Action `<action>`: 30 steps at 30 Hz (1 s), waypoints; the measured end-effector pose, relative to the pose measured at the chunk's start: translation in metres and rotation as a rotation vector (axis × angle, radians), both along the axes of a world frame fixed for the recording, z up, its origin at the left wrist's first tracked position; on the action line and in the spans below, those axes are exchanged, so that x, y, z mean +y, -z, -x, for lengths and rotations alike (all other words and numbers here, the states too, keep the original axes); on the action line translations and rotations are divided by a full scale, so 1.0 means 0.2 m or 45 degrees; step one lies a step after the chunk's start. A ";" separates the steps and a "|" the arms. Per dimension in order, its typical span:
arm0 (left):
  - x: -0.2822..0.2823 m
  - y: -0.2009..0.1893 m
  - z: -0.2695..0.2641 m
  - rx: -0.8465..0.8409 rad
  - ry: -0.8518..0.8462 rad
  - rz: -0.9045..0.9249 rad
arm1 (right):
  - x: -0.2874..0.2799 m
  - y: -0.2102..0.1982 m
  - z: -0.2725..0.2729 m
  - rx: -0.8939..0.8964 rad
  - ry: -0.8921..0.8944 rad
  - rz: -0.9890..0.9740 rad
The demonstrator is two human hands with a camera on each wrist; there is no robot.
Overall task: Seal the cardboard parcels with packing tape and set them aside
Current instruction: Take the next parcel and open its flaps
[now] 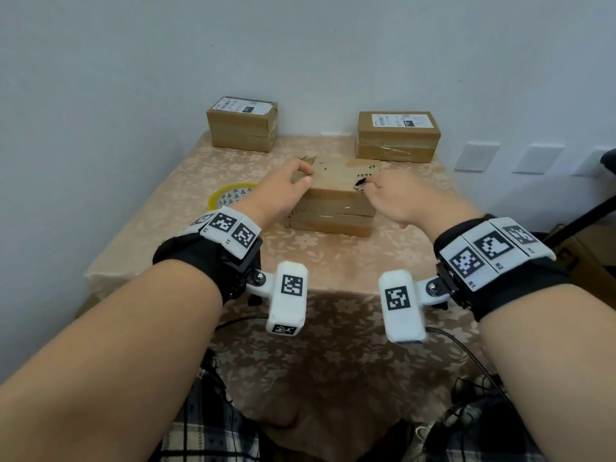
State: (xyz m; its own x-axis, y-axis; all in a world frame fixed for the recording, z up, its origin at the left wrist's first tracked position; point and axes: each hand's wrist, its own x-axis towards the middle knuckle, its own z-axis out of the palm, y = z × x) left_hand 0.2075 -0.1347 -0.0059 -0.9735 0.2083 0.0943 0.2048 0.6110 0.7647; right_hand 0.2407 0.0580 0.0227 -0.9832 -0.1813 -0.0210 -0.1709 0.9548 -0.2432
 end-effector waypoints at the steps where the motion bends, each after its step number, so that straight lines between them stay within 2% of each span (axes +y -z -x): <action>1: 0.01 0.00 0.00 0.002 -0.005 0.007 | -0.01 0.00 0.01 -0.018 0.025 0.018; 3: 0.02 -0.01 0.00 0.010 -0.053 0.048 | -0.02 0.01 0.03 -0.030 0.082 0.108; 6: 0.06 0.01 0.01 0.249 -0.134 0.328 | -0.04 0.01 0.05 0.023 0.119 0.227; 8: 0.11 0.01 -0.02 0.337 -0.067 0.419 | -0.04 0.01 0.07 0.105 0.127 0.251; 12: 0.19 0.00 -0.06 0.226 0.018 0.501 | -0.02 0.05 0.10 0.263 0.105 0.372; 18: 0.18 0.01 -0.06 0.221 0.053 0.538 | 0.03 0.09 0.07 0.393 0.073 0.835; 20: 0.18 0.02 -0.06 0.244 0.063 0.514 | 0.04 0.08 0.06 0.386 0.062 0.906; 24: 0.19 0.01 -0.05 0.250 -0.015 0.278 | 0.05 0.08 0.06 0.345 0.028 0.893; 27: 0.20 0.02 -0.04 0.225 0.003 0.226 | 0.05 0.08 0.06 0.296 0.127 1.045; 30: 0.19 0.02 -0.04 0.231 0.110 0.152 | 0.07 0.08 0.07 0.254 0.230 1.132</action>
State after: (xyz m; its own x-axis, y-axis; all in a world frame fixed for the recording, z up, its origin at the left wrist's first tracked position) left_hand 0.2155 -0.0976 -0.0105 -0.9210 0.3100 0.2359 0.3877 0.6693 0.6338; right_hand 0.2273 0.0713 0.0073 -0.9686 0.1065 0.2246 -0.1549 0.4477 -0.8807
